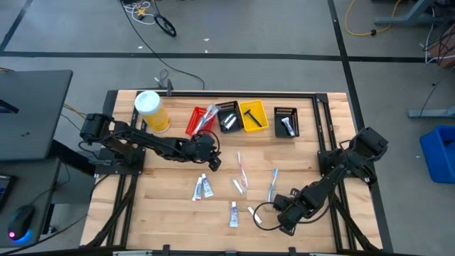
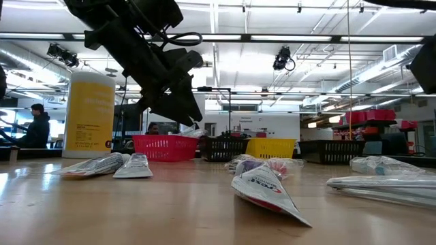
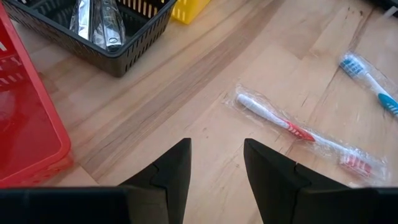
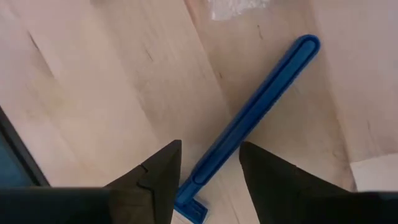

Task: Pick & Place Travel size toiletries
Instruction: Put the blue razor into the yellow bin

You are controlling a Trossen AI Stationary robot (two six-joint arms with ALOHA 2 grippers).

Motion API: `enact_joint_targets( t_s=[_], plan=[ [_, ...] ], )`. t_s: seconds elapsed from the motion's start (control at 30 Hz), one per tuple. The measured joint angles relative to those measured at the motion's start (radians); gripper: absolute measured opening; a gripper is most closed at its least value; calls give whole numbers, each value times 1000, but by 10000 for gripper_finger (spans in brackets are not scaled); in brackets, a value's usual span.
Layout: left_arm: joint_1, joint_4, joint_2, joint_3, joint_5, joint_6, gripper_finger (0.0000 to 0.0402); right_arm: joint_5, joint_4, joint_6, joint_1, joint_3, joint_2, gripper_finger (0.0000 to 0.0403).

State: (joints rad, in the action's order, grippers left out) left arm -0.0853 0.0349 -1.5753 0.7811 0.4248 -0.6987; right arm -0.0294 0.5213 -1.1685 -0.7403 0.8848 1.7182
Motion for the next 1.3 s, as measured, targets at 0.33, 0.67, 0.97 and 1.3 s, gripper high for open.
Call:
enact_joint_targets(
  t_s=[0.33,0.67,0.97,1.3],
  plan=[
    [0,1,0,0,3,0,158,7,11,7,2,-3,-1,101],
    [0,1,0,0,4,0,158,36,14,50,28,-9,-47,58],
    [0,10,0,0,5,6,158,18,47,162,116,-8,-88,43],
    [0,40,0,0,6,49,158,285,85,334,341,-7,-254,41]
  ],
)
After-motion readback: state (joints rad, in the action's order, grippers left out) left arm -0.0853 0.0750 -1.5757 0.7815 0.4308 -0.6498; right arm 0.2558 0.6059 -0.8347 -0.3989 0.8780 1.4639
